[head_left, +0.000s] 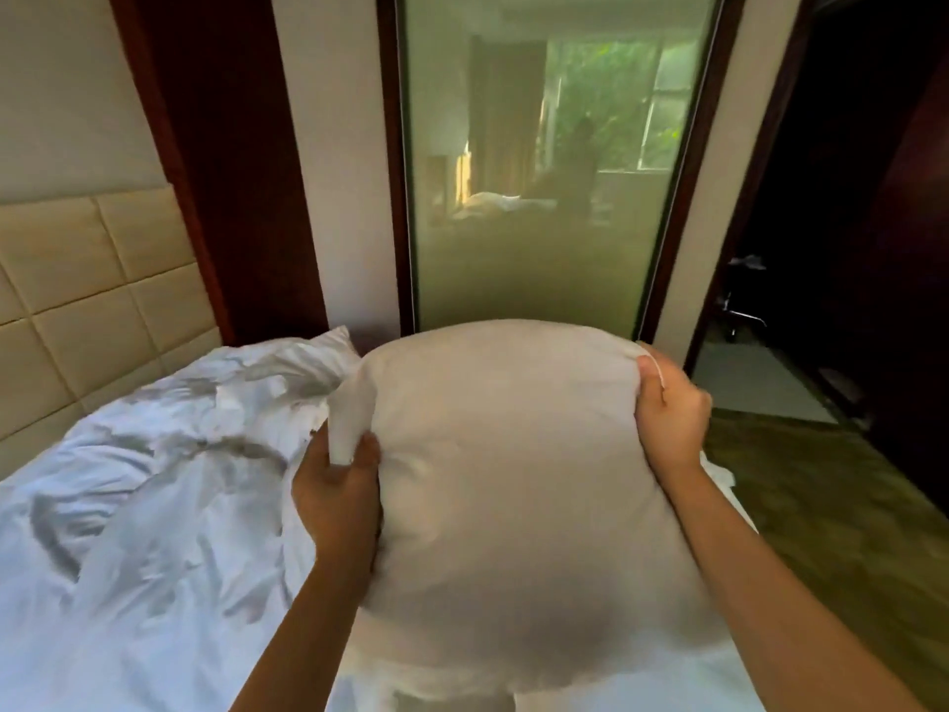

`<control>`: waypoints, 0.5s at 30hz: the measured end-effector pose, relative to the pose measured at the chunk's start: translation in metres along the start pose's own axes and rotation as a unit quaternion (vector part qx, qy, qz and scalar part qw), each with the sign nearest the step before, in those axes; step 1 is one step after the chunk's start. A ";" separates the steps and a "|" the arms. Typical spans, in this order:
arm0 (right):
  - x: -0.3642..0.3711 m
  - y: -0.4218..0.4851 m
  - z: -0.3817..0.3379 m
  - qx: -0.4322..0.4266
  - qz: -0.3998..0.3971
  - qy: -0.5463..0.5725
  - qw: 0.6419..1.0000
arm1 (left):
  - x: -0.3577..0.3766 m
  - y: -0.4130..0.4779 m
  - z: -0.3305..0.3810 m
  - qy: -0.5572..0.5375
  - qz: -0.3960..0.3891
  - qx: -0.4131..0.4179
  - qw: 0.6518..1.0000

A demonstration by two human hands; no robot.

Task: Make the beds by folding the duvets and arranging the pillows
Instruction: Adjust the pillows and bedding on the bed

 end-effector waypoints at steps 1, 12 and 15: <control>0.000 0.002 0.020 0.028 0.013 -0.020 0.999 | 0.024 0.009 -0.002 0.037 -0.010 0.018 0.999; 0.076 -0.012 0.232 0.297 -0.279 -0.390 0.826 | 0.266 0.089 -0.153 0.505 -0.362 0.070 0.780; 0.128 0.010 0.239 0.194 -0.275 -0.336 0.880 | 0.330 0.085 -0.162 0.513 -0.392 0.088 0.758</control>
Point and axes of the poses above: each hand's wrist, its own y-axis towards the middle knuckle, its own x-axis out of the palm, z = x × y, the point moved 3 cm from there along y, towards the middle knuckle, and after that the axes turned 11 degrees about y, right-handed, at the moved point
